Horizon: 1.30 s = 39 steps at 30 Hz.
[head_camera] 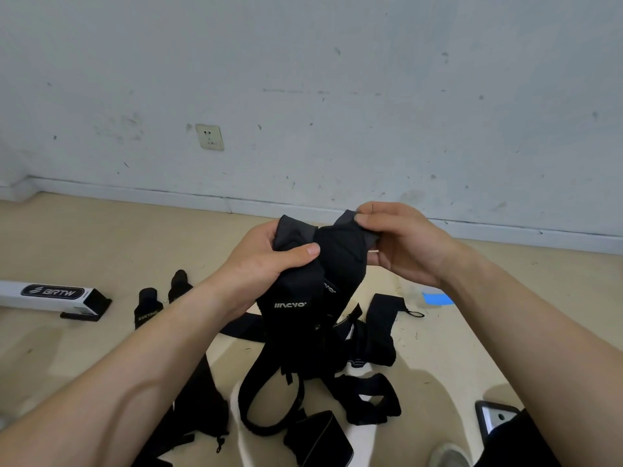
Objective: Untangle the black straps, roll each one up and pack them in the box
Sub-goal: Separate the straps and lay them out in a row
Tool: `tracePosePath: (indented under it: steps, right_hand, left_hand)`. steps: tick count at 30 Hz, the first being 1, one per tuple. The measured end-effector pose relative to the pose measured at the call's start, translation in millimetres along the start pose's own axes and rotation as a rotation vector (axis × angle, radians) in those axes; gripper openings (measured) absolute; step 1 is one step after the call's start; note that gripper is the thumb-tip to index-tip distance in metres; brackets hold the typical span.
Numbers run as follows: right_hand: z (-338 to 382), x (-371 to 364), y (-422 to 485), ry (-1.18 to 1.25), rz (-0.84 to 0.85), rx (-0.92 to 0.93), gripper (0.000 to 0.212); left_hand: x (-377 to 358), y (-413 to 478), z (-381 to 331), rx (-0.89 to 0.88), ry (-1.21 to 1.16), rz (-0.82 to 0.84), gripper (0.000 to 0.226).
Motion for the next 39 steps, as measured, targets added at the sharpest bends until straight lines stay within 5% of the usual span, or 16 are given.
tracePosePath:
  steps: [8, 13, 18, 27, 32, 36, 39]
  right_hand:
    - [21.7, 17.5, -3.9, 0.114, -0.135, 0.149, 0.048]
    - [19.3, -1.0, -8.9, 0.441, -0.141, 0.192, 0.061]
    - [-5.1, 1.5, -9.7, 0.619, -0.348, 0.133, 0.047]
    - [-38.2, 6.7, -15.3, 0.452, -0.491, -0.043, 0.037]
    - [-51.2, -8.5, -16.5, 0.412, -0.331, -0.213, 0.032]
    - [-36.7, 0.7, -12.8, 0.331, -0.359, -0.109, 0.011]
    - [-14.8, 16.2, -15.9, 0.316, -0.414, -0.009, 0.020]
  left_hand:
    - [-2.5, -4.9, -5.1, -0.050, 0.108, 0.024, 0.017]
    - [-2.7, -4.8, -5.2, -0.057, 0.085, -0.001, 0.020]
    - [-4.9, -5.2, -7.3, -0.084, 0.072, -0.057, 0.020]
    - [-6.7, -8.0, -11.1, -0.137, 0.071, -0.103, 0.020]
    - [-7.6, -10.0, -19.9, -0.212, 0.123, -0.072, 0.019]
    - [-12.8, -11.7, -18.7, -0.207, 0.181, 0.003, 0.023]
    - [-20.9, -13.8, -6.9, -0.129, 0.205, 0.103, 0.024]
Point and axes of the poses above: each hand's wrist, its own y-axis towards the middle knuckle, its own x-axis out of the back of the hand, z = x × y, the point moved 9 cm from there along y, towards the middle knuckle
